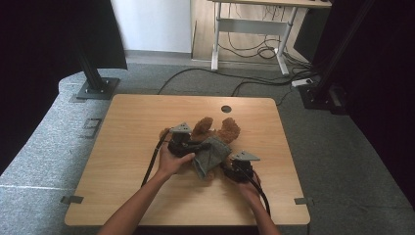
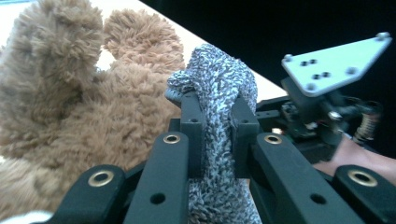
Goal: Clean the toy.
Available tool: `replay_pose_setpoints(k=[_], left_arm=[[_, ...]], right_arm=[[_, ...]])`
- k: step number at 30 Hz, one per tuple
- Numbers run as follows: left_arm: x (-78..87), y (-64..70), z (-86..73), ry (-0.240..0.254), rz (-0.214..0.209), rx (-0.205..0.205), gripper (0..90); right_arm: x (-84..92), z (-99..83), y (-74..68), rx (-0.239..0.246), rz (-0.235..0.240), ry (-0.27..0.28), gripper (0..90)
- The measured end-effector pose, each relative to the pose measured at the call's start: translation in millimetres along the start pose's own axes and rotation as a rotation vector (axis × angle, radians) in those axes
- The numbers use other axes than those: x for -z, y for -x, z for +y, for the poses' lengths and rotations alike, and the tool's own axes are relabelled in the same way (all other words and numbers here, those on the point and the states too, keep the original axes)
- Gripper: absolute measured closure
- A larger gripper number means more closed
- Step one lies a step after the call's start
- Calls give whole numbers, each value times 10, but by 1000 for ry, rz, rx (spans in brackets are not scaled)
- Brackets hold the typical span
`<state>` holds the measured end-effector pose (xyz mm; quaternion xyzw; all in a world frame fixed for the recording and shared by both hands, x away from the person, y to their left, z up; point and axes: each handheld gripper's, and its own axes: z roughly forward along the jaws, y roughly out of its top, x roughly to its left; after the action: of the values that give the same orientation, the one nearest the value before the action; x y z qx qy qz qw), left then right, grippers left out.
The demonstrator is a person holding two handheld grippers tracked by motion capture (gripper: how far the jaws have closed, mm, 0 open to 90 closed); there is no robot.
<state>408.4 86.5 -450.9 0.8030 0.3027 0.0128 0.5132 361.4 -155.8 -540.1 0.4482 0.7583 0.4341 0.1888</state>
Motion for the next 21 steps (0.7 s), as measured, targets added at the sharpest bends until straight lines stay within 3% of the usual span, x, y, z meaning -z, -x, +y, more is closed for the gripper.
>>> replay_pose_setpoints(k=[8, 12, 17, 21], left_arm=[[-142, -94, 26, -44, 80, 25, 793], [-56, -182, -4, -52, 141, 28, 794], [36, -314, -30, -46, 170, 66, 795], [87, -368, -39, -43, 181, 73, 795]], right_arm=[[10, -7, -8, 6, -3, -1, 633], [18, -10, -8, 12, -2, -3, 633], [17, -10, -9, 9, -2, -4, 633], [17, -10, -11, 10, -3, -3, 633]])
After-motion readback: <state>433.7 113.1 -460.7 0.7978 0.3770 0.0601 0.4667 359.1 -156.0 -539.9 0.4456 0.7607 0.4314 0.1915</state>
